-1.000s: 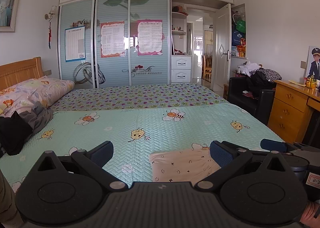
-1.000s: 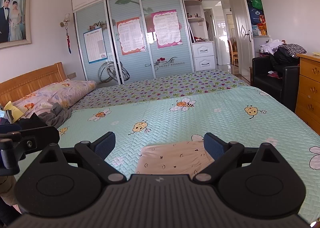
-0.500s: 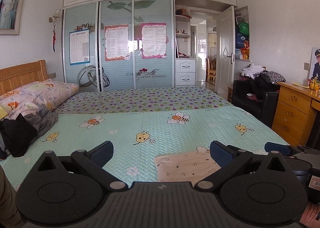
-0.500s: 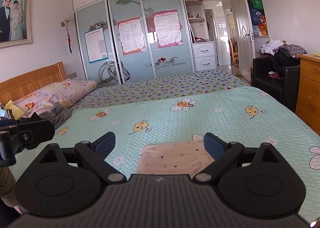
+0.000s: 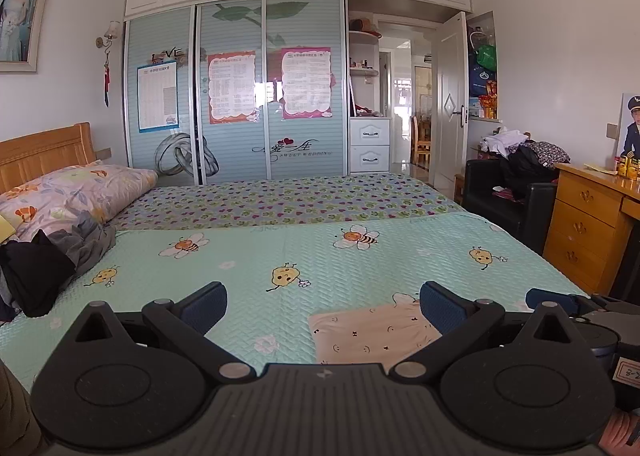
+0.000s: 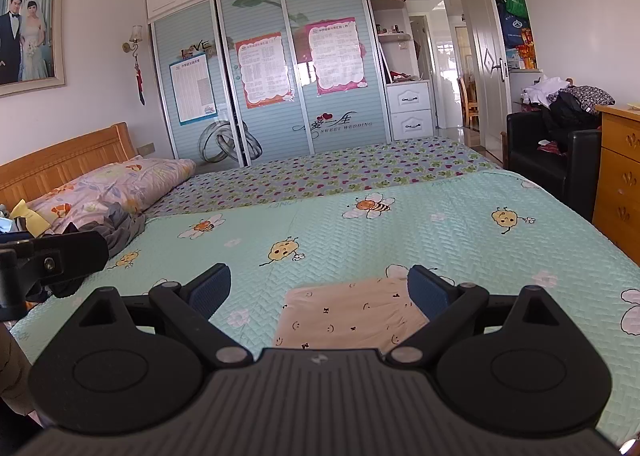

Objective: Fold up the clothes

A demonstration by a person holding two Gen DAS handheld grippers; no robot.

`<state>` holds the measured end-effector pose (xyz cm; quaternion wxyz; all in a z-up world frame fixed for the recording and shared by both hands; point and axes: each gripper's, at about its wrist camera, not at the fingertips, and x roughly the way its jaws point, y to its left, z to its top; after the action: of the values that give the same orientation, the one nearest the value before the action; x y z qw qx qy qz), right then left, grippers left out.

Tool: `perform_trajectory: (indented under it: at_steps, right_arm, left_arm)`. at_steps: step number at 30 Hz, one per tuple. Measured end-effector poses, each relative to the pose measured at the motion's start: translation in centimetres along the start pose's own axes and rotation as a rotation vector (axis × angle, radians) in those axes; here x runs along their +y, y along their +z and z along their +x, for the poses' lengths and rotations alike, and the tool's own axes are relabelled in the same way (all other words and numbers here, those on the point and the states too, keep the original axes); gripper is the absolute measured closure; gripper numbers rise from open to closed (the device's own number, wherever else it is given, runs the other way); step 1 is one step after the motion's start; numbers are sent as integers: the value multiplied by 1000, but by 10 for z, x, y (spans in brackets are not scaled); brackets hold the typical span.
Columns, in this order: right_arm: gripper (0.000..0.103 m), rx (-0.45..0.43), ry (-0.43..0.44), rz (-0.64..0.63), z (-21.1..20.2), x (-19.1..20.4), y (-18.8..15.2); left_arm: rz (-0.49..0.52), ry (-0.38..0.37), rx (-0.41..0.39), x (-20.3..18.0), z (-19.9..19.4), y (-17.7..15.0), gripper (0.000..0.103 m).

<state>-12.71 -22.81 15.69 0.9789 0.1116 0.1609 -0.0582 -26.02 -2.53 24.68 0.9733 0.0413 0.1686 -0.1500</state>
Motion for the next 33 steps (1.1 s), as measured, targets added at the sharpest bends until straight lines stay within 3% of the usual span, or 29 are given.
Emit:
perform_trajectory:
  at_steps: [33]
  right_arm:
    - [8,8,4,6,0,-3,-6]
  left_arm:
    - [1,-5,-27,-2,-4,-4,1]
